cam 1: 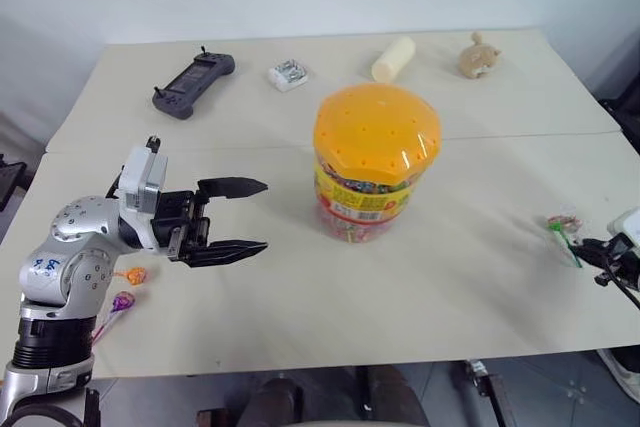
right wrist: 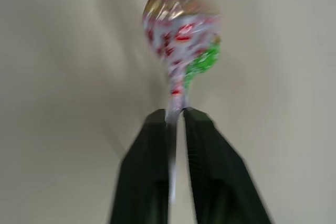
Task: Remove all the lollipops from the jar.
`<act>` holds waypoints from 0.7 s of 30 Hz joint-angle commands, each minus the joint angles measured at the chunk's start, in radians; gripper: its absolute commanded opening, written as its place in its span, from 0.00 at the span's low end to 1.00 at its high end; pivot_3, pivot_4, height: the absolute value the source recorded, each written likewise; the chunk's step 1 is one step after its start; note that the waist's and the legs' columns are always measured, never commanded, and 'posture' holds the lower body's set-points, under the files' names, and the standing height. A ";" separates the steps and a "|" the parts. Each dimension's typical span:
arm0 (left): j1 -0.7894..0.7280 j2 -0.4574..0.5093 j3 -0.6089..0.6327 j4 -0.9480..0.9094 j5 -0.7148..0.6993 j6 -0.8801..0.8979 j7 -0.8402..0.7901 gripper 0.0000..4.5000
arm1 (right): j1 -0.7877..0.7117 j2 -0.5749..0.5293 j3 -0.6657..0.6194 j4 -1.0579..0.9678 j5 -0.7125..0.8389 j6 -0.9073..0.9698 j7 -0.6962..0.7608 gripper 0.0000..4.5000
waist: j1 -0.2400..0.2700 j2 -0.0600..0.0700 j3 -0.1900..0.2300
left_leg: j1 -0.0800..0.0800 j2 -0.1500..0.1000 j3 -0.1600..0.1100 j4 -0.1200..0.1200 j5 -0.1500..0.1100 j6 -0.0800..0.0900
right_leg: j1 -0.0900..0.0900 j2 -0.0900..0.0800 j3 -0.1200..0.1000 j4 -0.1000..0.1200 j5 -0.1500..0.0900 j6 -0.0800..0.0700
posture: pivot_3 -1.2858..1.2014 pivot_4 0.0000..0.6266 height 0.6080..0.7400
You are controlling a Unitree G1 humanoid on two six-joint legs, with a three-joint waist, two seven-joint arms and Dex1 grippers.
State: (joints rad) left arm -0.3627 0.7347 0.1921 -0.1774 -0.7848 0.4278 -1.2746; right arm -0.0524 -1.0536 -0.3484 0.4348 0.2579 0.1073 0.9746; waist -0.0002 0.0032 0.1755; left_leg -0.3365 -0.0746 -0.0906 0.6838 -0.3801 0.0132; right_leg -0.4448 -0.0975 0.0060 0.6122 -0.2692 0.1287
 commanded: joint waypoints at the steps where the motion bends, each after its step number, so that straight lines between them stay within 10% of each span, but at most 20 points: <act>1: -0.010 0.029 0.020 -0.013 -0.012 0.010 -0.019 1.00 | 0.022 -0.003 -0.065 -0.025 0.039 -0.017 0.033 0.38 | 0.002 0.000 0.000 | 0.000 0.000 0.000 0.000 0.000 0.000 | 0.000 0.000 0.000 0.000 0.000 0.000 | 0.52 0.24 1.00; 9: 0.012 0.042 0.069 -0.006 -0.031 0.024 -0.008 1.00 | 0.055 -0.004 -0.249 -0.132 0.249 0.010 0.221 0.99 | 0.002 0.000 0.000 | 0.000 0.000 -0.001 0.000 0.000 0.000 | 0.000 0.000 0.000 -0.001 0.000 0.000 | 0.52 0.24 1.00; 21: 0.195 0.043 0.188 0.093 0.149 -0.099 0.146 1.00 | 0.000 0.174 -0.158 -0.684 0.494 0.035 0.291 0.99 | 0.015 0.000 0.000 | 0.000 0.001 -0.004 0.000 -0.001 -0.001 | 0.001 0.000 -0.001 -0.001 0.000 0.000 | 0.52 0.24 1.00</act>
State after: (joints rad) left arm -0.1828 0.7692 0.3485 -0.0761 -0.6699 0.3780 -1.1483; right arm -0.0555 -0.8871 -0.5126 -0.1998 0.7349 0.1543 1.2575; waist 0.0146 0.0036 0.1751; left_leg -0.3371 -0.0743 -0.0953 0.6837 -0.3809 0.0124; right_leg -0.4435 -0.0978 0.0053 0.6108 -0.2693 0.1286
